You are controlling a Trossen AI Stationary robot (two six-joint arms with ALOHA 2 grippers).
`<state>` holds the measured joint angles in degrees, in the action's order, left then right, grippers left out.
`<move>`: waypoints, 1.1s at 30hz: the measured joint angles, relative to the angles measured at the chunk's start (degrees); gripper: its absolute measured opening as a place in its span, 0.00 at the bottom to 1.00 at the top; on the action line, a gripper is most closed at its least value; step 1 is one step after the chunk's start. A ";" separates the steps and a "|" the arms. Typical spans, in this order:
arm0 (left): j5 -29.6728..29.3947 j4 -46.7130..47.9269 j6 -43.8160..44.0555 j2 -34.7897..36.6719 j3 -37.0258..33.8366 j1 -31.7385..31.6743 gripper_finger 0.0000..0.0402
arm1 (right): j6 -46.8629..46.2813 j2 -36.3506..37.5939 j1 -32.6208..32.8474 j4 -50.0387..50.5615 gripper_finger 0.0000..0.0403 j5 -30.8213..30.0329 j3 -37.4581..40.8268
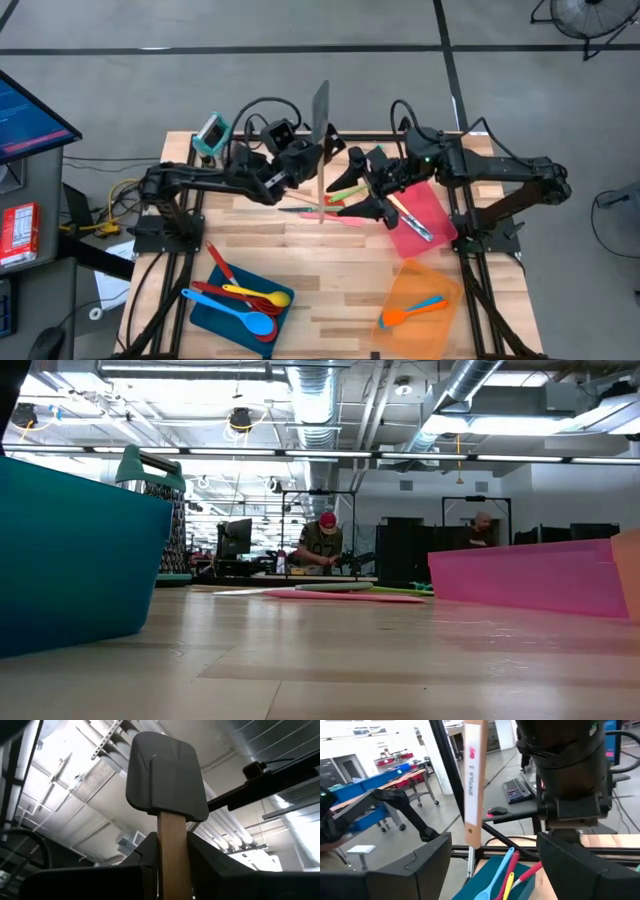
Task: Pick & Place Kitchen Items
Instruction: Put the gray spatula into the orange bin
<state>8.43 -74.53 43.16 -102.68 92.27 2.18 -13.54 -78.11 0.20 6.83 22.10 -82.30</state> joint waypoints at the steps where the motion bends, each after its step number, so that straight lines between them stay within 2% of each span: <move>1: 0.09 0.03 0.96 -0.51 0.70 0.11 0.13 | 0.00 0.00 -0.28 0.02 0.71 0.77 0.00; 5: 0.62 0.10 2.33 -2.45 2.84 0.65 0.11 | -0.02 0.00 -1.45 -0.10 0.71 3.74 0.00; 10: 1.82 0.20 4.25 -3.27 3.52 0.46 0.13 | -1.97 0.01 -2.21 0.98 0.71 8.96 -0.02; 13: 4.11 0.39 5.97 -2.82 3.48 0.30 0.12 | -1.95 1.39 -2.35 9.39 0.71 12.91 0.00; 17: 7.96 0.54 5.89 -0.98 3.50 0.27 0.10 | -3.15 6.57 -2.75 21.42 0.71 13.54 0.00; 20: 11.24 4.72 4.84 0.42 3.45 0.02 0.11 | -5.94 11.77 -2.73 25.65 0.71 12.93 0.00; 24: 12.61 18.19 -3.44 2.48 1.80 0.00 0.13 | -8.38 19.63 -1.68 27.76 0.71 4.14 -0.02; 28: 12.29 33.97 -13.20 4.19 0.29 -0.65 0.10 | -6.97 25.80 -0.14 29.73 0.71 -11.70 -0.04; 30: 9.74 41.04 -17.46 4.89 -0.87 -1.31 0.10 | -7.72 28.02 0.63 32.06 0.71 -19.77 -0.04; 33: 1.76 49.37 -23.51 5.18 -2.48 -2.61 0.12 | -11.66 30.34 1.71 37.61 0.71 -30.80 -0.06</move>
<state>10.19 -25.17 19.65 -97.49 89.79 -0.43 -25.20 -47.77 1.91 44.44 -8.70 -82.36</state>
